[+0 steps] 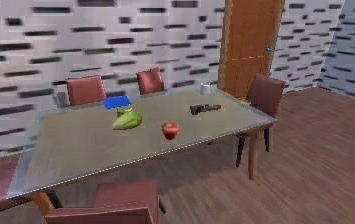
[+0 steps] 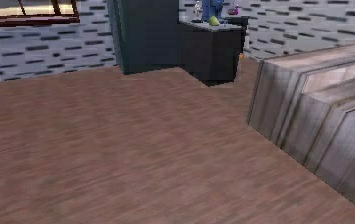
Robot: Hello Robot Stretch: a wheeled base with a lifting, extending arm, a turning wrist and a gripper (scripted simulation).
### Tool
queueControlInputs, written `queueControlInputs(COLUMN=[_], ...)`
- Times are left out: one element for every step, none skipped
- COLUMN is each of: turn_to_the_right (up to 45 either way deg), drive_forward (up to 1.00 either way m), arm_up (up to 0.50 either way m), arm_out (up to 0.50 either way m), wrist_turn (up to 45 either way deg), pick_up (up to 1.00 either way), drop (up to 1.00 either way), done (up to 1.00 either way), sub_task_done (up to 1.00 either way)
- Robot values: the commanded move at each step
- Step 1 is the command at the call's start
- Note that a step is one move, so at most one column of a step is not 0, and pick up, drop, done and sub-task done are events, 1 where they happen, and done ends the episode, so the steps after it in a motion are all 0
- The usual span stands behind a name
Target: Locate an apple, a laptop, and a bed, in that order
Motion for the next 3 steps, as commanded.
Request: queueControlInputs(turn_to_the_right=[0.0,-45.0,-45.0], drive_forward=[0.0,0.0,0.0], arm_up=[0.0,0.0,0.0], arm_out=[0.0,0.0,0.0], wrist_turn=[0.0,0.0,0.0], pick_up=[0.0,0.0,0.0], drop=[0.0,0.0,0.0], done=[0.0,0.0,0.0], sub_task_done=[1.0,0.0,0.0])
